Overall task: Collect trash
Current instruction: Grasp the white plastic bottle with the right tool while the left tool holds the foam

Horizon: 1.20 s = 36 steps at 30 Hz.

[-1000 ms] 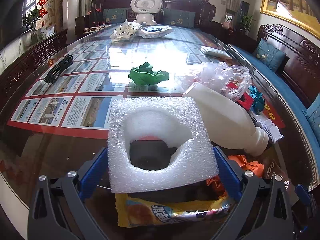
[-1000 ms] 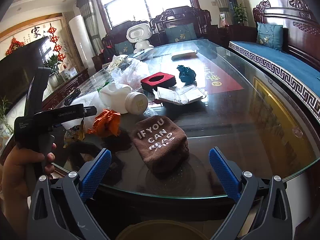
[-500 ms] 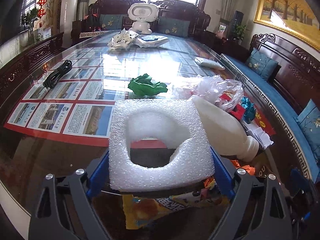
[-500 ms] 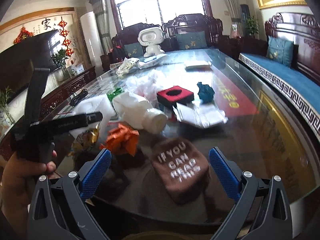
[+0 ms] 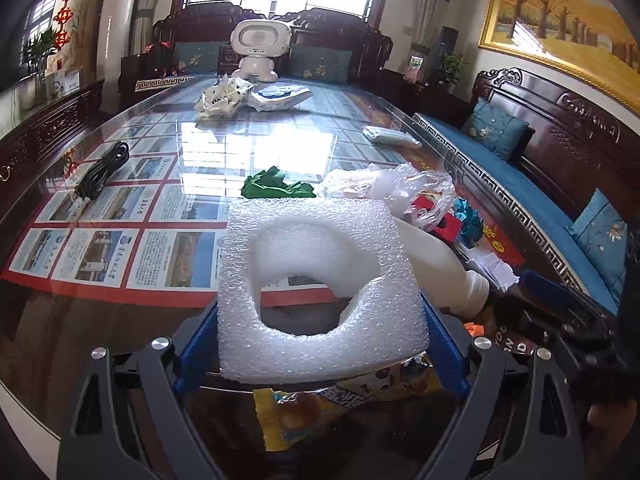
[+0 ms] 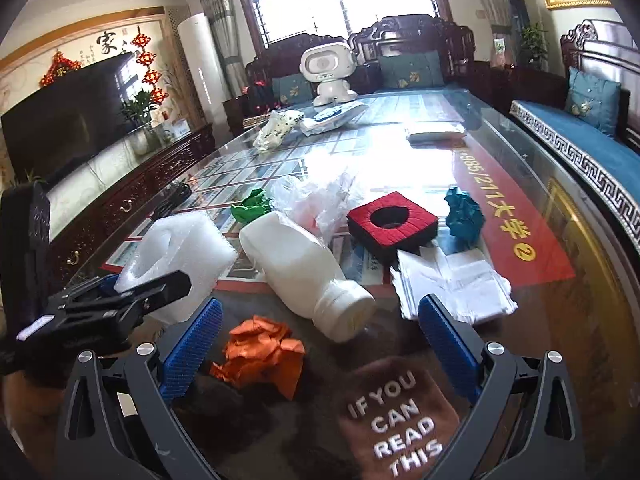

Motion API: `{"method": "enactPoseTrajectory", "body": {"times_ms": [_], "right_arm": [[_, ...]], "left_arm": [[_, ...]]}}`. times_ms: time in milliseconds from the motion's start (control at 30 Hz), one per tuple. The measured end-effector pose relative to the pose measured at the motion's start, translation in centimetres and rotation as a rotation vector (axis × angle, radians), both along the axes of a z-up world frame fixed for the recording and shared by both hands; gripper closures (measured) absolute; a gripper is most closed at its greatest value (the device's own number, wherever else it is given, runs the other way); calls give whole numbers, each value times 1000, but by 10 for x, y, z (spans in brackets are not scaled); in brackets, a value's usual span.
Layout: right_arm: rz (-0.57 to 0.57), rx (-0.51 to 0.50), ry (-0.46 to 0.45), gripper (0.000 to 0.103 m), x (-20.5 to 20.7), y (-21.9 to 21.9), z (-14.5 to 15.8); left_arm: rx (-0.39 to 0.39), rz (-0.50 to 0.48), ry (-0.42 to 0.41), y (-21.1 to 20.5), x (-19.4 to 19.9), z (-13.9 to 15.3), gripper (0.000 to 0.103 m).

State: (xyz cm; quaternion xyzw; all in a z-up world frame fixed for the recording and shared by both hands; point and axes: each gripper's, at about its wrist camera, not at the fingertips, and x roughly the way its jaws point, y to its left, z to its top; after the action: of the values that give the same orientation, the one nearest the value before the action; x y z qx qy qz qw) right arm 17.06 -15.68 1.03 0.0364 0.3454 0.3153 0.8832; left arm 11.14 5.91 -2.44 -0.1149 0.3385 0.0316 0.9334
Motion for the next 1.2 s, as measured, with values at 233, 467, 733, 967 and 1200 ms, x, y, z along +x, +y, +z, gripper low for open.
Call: {"method": "enactPoseTrajectory", "body": {"times_ms": [233,467,733,967,1200], "right_arm": [[51,-40,0,8,12,16,3],[99,-96,6,23,17,29,-3],[156,-147,0,26,29,49,-3],[202,-197,81,41,46,63,-19],[191,-236,70,49,47,67,-25]], "left_arm": [[24,-10,8,8,1,2,14],[7,-24,31,14,3,-5,14],[16,-31,32,15,6,-2,14],[7,-24,42,22,6,-3,14],[15,-28,53,21,11,-4,14]]}}
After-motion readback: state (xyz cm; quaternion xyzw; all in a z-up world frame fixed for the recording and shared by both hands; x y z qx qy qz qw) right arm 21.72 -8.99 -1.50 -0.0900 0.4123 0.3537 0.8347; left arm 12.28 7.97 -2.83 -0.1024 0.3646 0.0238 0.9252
